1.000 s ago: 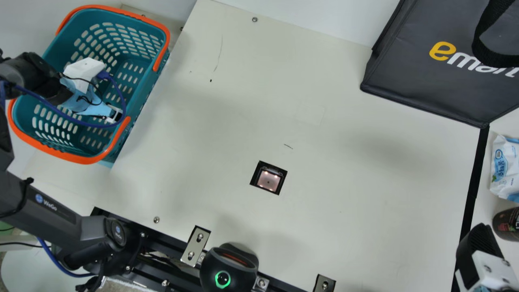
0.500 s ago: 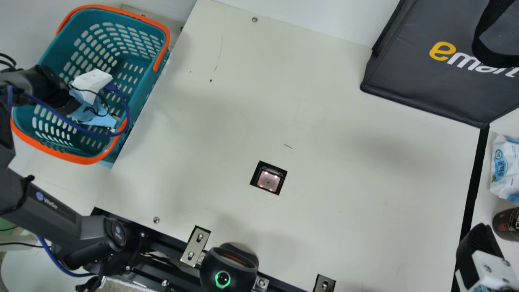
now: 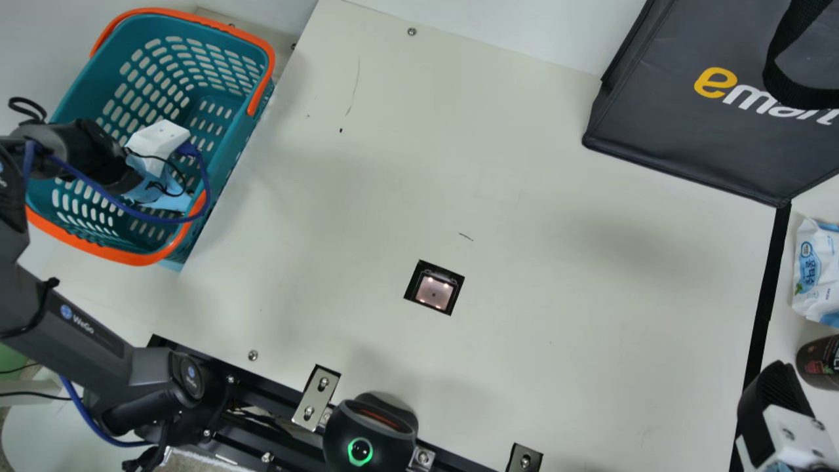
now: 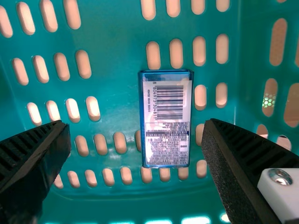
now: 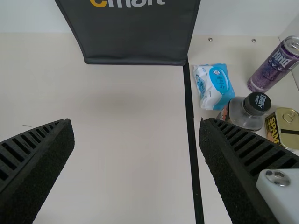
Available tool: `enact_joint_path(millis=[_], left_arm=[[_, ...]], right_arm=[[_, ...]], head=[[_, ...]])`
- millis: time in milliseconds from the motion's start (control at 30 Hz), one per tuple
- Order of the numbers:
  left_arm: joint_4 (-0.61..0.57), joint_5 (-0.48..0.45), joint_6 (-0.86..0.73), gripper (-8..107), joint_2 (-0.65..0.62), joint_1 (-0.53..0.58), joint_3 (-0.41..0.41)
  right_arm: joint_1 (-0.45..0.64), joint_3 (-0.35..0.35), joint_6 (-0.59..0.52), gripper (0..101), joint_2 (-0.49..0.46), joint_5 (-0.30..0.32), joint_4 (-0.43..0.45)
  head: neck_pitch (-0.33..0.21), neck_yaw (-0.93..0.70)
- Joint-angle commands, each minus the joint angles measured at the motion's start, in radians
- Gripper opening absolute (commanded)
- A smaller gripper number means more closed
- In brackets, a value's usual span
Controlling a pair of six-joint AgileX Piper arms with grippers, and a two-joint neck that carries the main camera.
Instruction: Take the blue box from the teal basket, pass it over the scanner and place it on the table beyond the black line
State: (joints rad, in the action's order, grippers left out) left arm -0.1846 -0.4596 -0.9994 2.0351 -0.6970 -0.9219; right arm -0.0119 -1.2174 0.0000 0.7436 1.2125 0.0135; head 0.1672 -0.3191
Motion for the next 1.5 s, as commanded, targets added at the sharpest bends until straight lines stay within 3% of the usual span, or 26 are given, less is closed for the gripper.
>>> enact_joint_path(millis=[0, 367, 867, 1467], left_arm=[[0.003, 0.030, 0.005, 90, 0.006, 0.002, 0.006], [0.031, 0.131, 0.032, 90, 0.036, 0.000, 0.017], [-0.057, 0.005, -0.054, 90, 0.028, -0.007, -0.020], [-0.072, -0.025, -0.099, 90, 0.025, 0.002, -0.015]], right_arm=[[0.000, 0.000, 0.000, 95, 0.000, 0.000, 0.000], [0.000, 0.000, 0.000, 95, 0.000, 0.000, 0.000], [0.000, 0.000, 0.000, 95, 0.000, 0.001, 0.000], [0.000, 0.000, 0.000, 95, 0.000, 0.001, 0.000]], head=[[-0.029, -0.002], [-0.029, -0.002], [-0.029, -0.002], [-0.029, -0.002]])
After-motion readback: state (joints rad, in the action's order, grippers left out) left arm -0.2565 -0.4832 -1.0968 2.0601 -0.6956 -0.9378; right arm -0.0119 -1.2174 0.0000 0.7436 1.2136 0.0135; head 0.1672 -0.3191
